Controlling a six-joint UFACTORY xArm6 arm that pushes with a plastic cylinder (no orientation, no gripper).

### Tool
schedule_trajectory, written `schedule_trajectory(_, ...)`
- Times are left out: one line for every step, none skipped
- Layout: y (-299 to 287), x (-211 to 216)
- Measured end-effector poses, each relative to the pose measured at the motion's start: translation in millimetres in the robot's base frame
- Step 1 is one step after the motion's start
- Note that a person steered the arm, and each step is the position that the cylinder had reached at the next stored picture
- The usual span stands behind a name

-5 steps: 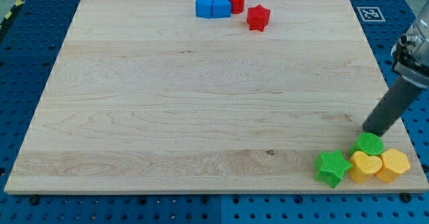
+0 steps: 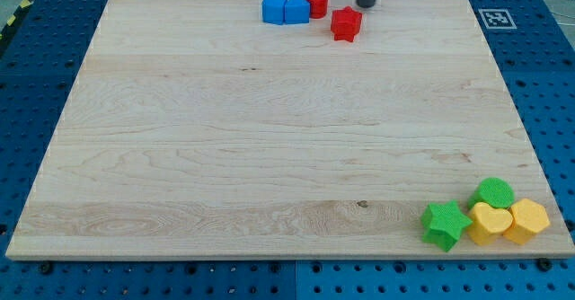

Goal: Slightly push the red star downwards

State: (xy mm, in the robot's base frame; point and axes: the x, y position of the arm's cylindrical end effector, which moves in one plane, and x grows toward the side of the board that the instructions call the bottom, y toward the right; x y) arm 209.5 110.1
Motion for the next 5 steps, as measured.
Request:
schedule_trajectory(-6, 23)
schedule_trajectory(-14, 48)
schedule_trajectory(-27, 64)
schedule_trajectory(-57, 70)
schedule_trajectory(-101, 73)
